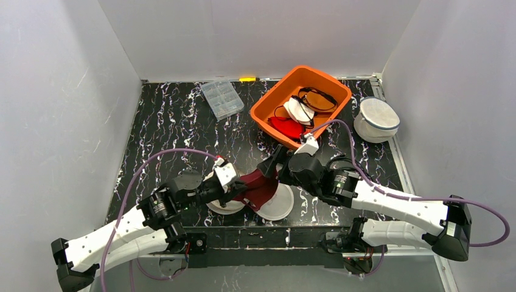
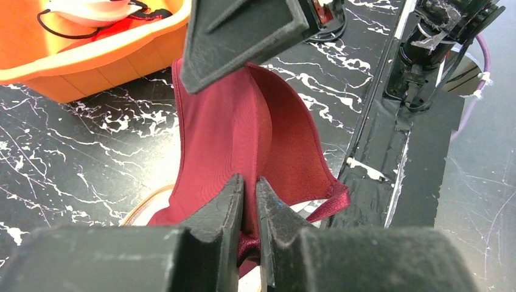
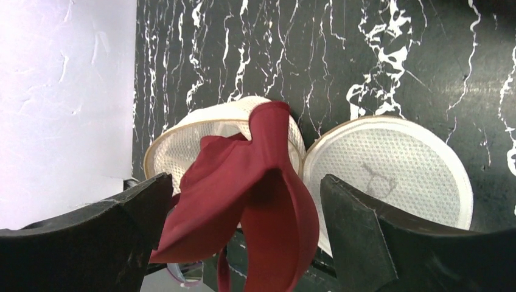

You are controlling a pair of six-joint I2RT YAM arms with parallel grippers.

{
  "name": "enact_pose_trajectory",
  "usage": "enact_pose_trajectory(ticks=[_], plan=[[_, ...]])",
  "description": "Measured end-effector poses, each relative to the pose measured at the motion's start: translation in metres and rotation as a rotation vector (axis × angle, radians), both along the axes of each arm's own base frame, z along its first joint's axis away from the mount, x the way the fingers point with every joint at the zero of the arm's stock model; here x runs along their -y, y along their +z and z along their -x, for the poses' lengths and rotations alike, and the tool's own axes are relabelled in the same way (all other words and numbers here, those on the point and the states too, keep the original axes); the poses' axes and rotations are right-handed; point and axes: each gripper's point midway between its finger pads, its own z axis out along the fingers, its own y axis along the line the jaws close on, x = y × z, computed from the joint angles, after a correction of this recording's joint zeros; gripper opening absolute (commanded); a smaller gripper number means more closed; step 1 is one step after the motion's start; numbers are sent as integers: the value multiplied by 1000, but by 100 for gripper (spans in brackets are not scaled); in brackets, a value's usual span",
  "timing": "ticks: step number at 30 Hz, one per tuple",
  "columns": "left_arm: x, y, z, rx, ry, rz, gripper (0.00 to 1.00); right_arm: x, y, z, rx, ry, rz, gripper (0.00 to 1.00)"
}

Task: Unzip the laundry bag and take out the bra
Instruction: Pick up the bra from the laundry bag.

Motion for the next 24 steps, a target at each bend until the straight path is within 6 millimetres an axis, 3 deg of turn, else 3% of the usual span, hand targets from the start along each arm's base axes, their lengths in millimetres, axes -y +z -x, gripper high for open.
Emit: enact_pose_trajectory(ticks=[8, 12, 17, 18, 22, 24], plan=[[-2, 2, 0, 12, 8, 1, 0, 0, -25, 15, -83, 44, 10, 97], [-2, 1, 0, 13, 10, -2, 0, -2, -34, 22, -114, 71, 3, 88], [0, -1, 1, 6, 6, -12, 0, -8, -30, 25, -121, 96, -26, 72], [0, -2, 1, 4, 4, -14, 0, -9, -30, 26, -121, 99, -30, 73], [2, -5, 2, -11, -1, -20, 0, -11, -29, 26, -120, 107, -35, 96], [3, -5, 4, -15, -6, -18, 0, -10, -29, 26, -120, 106, -31, 99]])
